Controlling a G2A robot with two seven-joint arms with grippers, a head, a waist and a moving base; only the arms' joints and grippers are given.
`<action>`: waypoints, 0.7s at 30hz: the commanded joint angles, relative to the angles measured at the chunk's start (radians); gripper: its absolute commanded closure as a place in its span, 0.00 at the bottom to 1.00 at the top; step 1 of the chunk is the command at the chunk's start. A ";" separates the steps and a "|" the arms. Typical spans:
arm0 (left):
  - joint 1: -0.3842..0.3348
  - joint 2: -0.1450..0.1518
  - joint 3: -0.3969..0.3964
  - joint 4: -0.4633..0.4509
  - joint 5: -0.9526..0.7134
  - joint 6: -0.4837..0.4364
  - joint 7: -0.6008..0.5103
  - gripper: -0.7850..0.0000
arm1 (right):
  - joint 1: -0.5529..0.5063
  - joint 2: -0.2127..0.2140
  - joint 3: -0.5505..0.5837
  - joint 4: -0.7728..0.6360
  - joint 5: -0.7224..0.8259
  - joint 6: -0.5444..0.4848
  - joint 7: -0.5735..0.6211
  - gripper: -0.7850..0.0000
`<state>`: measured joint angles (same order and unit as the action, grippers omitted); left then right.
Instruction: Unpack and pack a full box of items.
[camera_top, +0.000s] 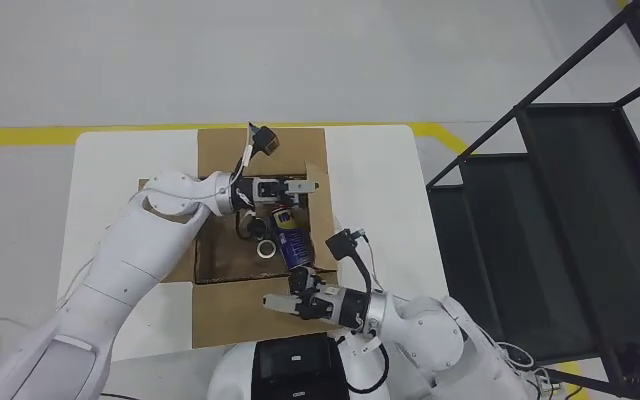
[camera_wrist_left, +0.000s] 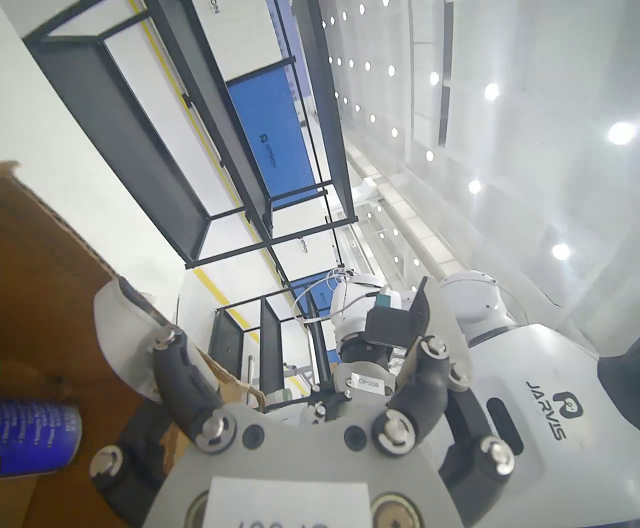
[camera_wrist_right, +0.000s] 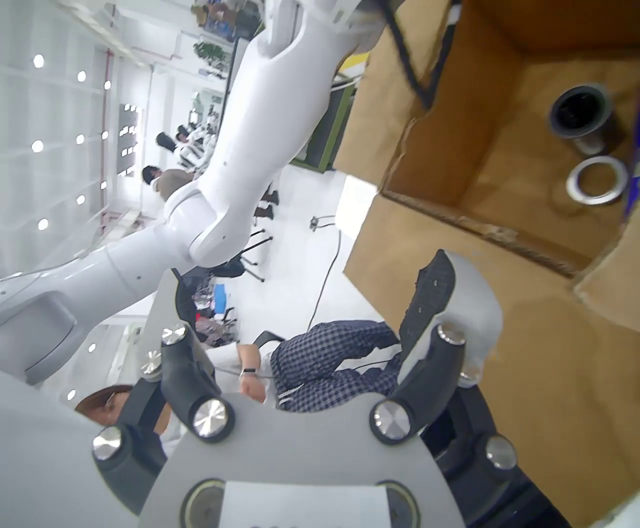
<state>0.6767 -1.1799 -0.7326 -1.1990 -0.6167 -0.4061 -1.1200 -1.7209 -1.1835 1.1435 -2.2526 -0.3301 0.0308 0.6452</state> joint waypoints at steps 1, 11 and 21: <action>-0.009 -0.016 0.027 0.001 -0.017 0.001 -0.007 0.00 | -0.016 0.001 0.013 -0.011 -0.067 0.061 -0.062 0.00; -0.020 -0.038 0.017 0.057 -0.017 -0.053 -0.033 0.00 | -0.163 0.009 0.143 -0.067 -0.179 0.265 -0.262 0.00; 0.207 0.091 -0.306 -0.225 0.154 -0.036 -0.090 0.00 | -0.114 0.002 0.176 0.132 -0.100 0.332 -0.298 0.00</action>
<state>0.8390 -1.1054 -0.9850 -1.3729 -0.4855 -0.4496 -1.2063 -1.8479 -1.1799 1.3361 -2.1366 -0.4283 0.3533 0.3437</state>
